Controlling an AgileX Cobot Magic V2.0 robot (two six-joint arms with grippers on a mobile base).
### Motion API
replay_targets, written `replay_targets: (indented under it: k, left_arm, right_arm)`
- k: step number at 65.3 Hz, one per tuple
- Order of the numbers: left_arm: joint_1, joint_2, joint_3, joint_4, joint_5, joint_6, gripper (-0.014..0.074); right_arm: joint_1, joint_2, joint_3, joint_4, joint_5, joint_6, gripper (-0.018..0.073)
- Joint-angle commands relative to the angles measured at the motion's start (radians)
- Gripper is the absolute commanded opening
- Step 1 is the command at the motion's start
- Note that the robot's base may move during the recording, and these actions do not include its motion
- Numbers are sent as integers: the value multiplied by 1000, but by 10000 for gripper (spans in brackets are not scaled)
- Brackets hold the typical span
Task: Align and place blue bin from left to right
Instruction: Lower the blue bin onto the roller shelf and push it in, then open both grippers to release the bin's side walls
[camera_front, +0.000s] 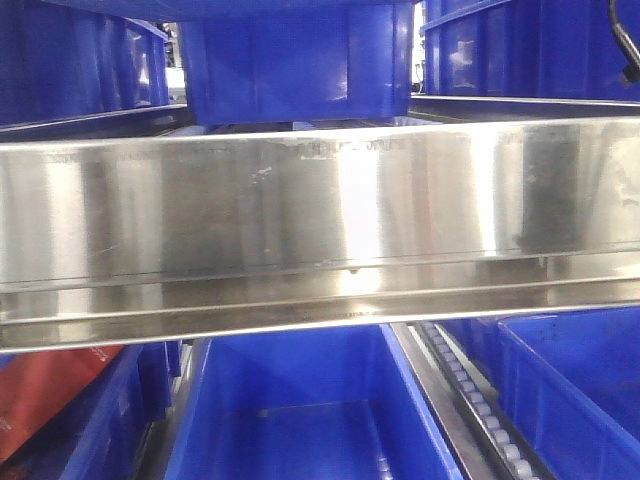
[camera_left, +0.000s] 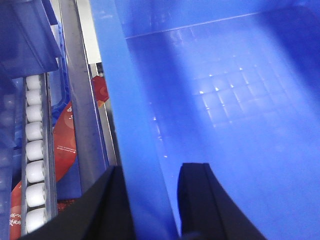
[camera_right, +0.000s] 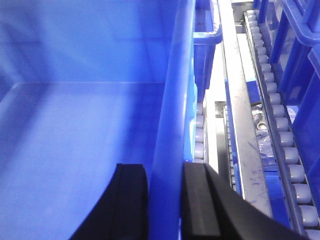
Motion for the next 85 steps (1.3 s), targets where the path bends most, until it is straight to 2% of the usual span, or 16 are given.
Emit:
replay_targets:
  k: [1, 19, 30, 44, 65, 74, 80, 84, 85]
  left_arm:
    - [-3, -24, -17, 26, -54, 28, -111]
    - [-3, -24, -17, 26, -60, 28, -111]
    - [-3, -22, -17, 19, -91, 28, -111]
    - [-3, 34, -17, -35, -93, 28, -111]
    - [-3, 132, -17, -15, -96, 28, -111]
    - [-3, 165, -17, -19, -63, 28, -111]
    - [-3, 178, -17, -20, -51, 28, -111]
    - [-3, 179, -17, -20, -46, 28, -111]
    - [-3, 179, -17, -20, -46, 28, -111]
  right_arm:
    - [-2, -25, -21, -46, -100, -30, -151]
    - [-2, -25, -21, -46, -100, -30, -151]
    - [-13, -27, -21, -32, -25, -32, -151]
    - [-56, 7, -21, -31, 0, -32, -151]
    - [-65, 122, -21, -32, 4, -63, -151]
    - [-68, 167, -21, -32, 4, -63, -146]
    - [-68, 176, -21, -32, 4, -63, -71]
    - [-68, 178, -21, -32, 4, -64, 43]
    - [-68, 178, -21, -32, 4, -66, 97]
